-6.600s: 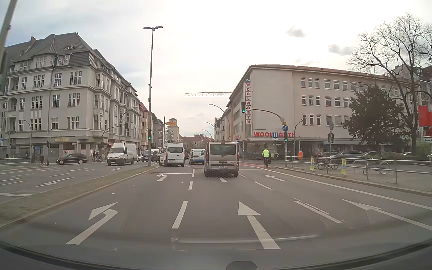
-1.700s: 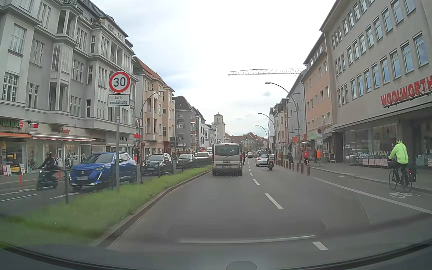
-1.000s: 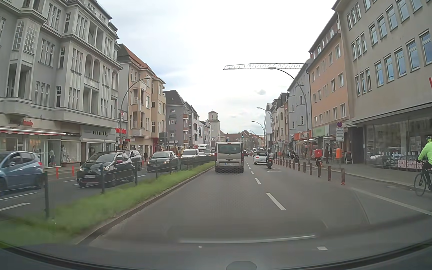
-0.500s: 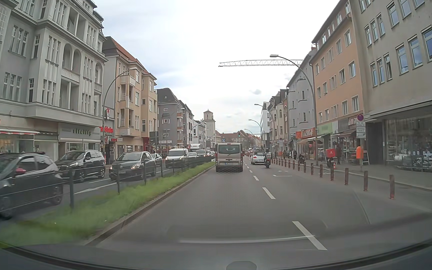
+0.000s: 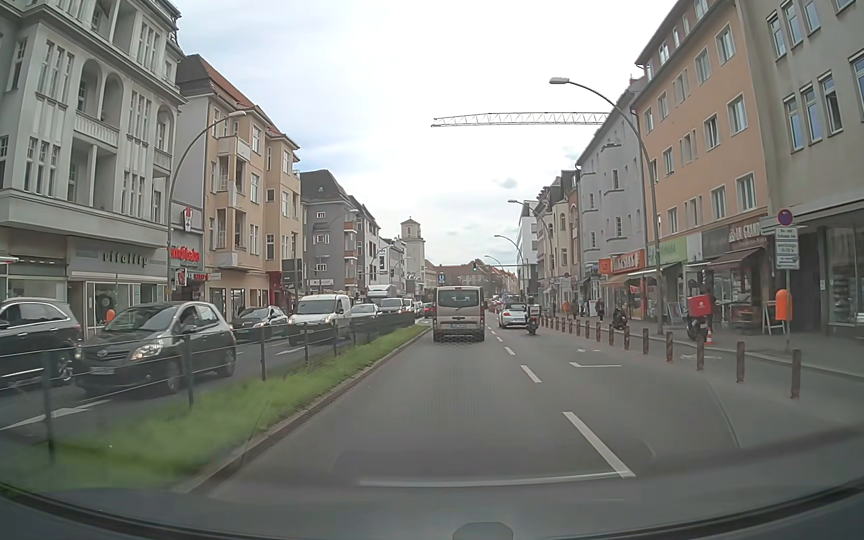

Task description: Follow the waypoints while adhering to traffic rules and regulations

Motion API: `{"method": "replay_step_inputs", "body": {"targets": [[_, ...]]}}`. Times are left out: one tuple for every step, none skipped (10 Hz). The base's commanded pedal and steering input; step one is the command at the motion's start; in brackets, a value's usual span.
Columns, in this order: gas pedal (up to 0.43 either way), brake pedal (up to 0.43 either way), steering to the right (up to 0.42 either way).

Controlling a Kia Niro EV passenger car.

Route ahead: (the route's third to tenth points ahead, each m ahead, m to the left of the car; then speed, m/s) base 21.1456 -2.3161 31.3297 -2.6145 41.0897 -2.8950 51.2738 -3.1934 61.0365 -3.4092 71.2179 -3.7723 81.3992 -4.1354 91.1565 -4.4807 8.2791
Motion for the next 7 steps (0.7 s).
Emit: {"method": "replay_step_inputs", "body": {"targets": [[0.0, 0.0, 0.01], [0.0, 0.0, 0.01], [0.0, 0.0, 0.01], [0.0, 0.0, 0.01], [0.0, 0.0, 0.01], [0.0, 0.0, 0.01], [0.0, 0.0, 0.01]]}}
